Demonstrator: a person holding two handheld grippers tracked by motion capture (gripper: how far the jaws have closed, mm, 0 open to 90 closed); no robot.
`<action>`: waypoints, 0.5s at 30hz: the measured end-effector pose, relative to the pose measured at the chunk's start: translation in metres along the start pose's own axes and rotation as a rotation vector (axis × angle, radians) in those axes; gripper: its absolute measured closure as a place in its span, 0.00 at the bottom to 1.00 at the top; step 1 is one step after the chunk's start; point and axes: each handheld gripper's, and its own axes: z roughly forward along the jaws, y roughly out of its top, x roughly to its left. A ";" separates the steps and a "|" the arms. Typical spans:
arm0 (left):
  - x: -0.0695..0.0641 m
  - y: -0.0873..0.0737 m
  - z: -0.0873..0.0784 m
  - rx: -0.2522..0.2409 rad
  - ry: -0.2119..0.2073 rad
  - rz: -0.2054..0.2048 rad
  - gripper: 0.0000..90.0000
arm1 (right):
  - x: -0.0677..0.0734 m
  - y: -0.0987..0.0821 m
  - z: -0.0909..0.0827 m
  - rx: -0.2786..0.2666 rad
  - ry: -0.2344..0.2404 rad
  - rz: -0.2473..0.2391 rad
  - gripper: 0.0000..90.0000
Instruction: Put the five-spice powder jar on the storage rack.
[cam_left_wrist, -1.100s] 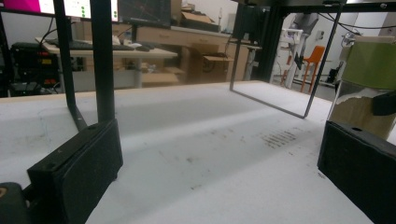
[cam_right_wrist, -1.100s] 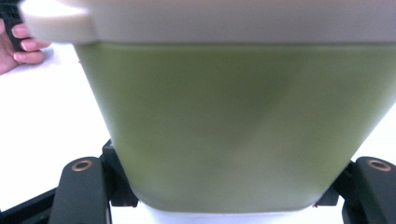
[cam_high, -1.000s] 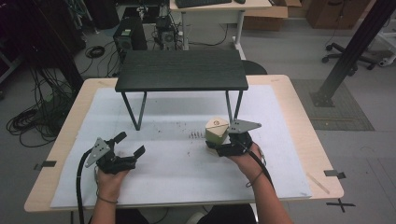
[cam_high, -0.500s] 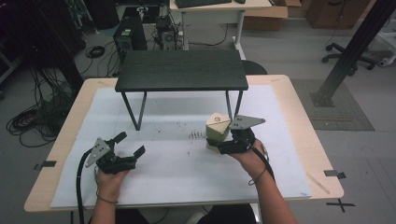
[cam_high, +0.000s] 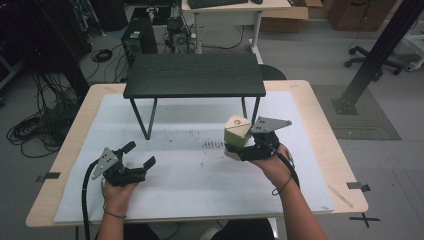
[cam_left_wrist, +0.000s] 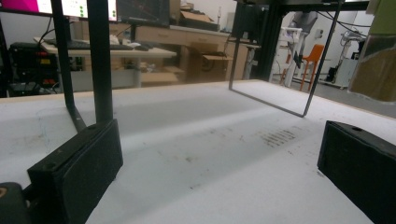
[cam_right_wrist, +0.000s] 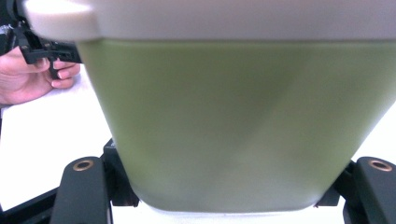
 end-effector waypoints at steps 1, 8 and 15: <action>0.000 0.000 0.000 0.001 0.000 0.000 0.00 | 0.000 0.001 -0.001 -0.002 0.001 -0.001 0.33; 0.000 0.000 0.000 0.002 0.001 0.002 0.00 | -0.001 0.012 -0.006 -0.009 0.008 -0.005 0.33; 0.000 0.000 0.000 0.003 0.002 0.000 0.00 | 0.000 0.022 -0.010 -0.025 0.016 0.000 0.33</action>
